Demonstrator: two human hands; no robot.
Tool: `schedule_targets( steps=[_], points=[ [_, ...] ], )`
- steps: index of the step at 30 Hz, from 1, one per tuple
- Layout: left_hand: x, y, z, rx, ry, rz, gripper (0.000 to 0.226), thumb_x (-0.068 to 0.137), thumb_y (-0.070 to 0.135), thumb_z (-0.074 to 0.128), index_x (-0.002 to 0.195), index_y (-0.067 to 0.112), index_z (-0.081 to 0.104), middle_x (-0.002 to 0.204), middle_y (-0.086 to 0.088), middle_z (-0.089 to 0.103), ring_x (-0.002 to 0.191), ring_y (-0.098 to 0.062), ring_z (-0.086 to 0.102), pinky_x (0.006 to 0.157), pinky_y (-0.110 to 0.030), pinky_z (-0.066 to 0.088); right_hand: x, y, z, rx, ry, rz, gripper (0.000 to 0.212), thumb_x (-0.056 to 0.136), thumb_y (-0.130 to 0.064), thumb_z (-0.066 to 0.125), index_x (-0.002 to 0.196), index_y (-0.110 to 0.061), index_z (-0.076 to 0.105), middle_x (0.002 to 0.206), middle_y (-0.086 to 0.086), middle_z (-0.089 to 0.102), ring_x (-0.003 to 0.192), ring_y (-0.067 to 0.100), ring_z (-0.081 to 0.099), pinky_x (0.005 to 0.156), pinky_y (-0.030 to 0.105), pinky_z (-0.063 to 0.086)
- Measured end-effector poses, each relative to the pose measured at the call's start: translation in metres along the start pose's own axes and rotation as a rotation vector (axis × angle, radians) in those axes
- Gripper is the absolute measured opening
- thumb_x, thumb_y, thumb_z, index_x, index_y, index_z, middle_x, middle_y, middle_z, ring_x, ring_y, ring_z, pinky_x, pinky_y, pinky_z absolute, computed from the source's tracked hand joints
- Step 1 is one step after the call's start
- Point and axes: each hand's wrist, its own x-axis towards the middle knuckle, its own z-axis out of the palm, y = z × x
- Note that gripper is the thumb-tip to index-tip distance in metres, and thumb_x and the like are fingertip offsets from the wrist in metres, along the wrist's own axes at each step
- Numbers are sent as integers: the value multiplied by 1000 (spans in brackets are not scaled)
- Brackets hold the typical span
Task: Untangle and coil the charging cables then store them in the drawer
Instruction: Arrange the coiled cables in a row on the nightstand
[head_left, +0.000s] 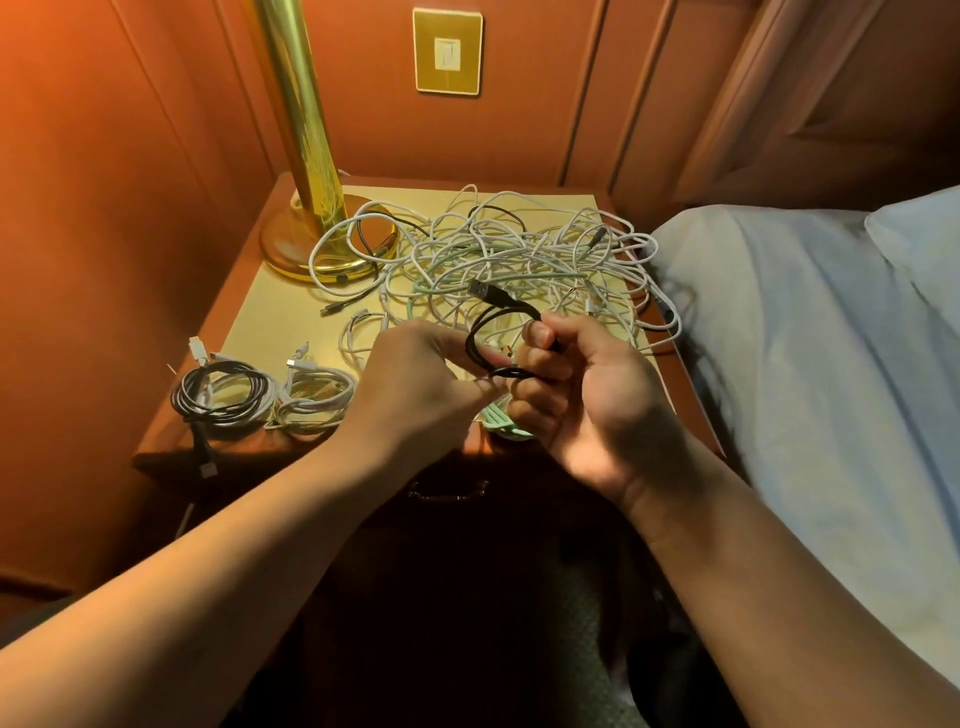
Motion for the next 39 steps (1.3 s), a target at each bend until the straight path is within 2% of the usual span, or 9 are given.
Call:
schedule_targets(
  steps=[5,11,14,18,23,28,32,34,39],
  points=[
    [2,2,-8,-108,63,-49,12,74,15,91,81,17,81,61,8,71,50,2,56,50,-16,42,2,0,1,0,30,-9,38,108,-27,40,72,-21,49,64,-6,23,55,10,14,51,25,18],
    [3,8,-10,-433,-47,-265,49,68,-18,81,106,11,74,87,-7,79,78,-17,72,71,-27,57,4,5,2,-89,95,-12,38,110,-28,39,74,-20,47,61,-6,24,50,10,18,52,27,15],
    [5,7,-13,-548,-59,-331,58,57,-3,88,110,14,72,98,-16,77,91,-26,74,81,-38,58,4,5,2,-119,129,-9,38,111,-28,38,74,-20,44,59,-6,25,50,10,16,55,30,11],
    [3,10,-14,-611,-73,-322,55,63,-7,88,112,8,67,105,-30,72,86,-27,75,71,-27,58,5,8,4,-157,163,2,37,109,-23,39,73,-19,44,56,-7,26,47,10,17,54,30,13],
    [0,11,-13,-484,-86,-229,67,54,18,96,113,16,64,96,-28,70,89,-42,72,83,-47,57,6,9,5,-149,182,12,35,109,-21,39,74,-18,45,54,-7,30,43,8,21,57,31,12],
    [0,10,-16,-47,96,44,37,75,31,90,102,24,66,75,2,73,69,-14,69,59,-24,54,7,6,8,-213,200,-36,33,107,-20,39,75,-19,43,58,-6,27,48,10,18,53,29,14],
    [3,11,-17,353,98,87,36,84,51,77,79,22,55,74,3,60,67,-17,56,56,-34,44,8,3,6,-279,232,-77,37,109,-29,42,73,-21,43,59,-6,30,48,10,19,53,31,14],
    [2,13,-13,344,53,61,39,91,48,69,68,21,52,68,1,57,64,-18,51,56,-33,37,9,2,5,-321,242,-106,39,110,-34,45,73,-21,43,54,-9,33,44,9,23,48,26,19],
    [2,25,-8,273,-40,44,41,101,39,57,69,14,57,64,-4,54,60,-20,48,54,-34,31,15,-8,1,-288,294,-126,40,111,-33,45,72,-24,43,47,-11,30,37,6,22,42,22,23]
  ],
)
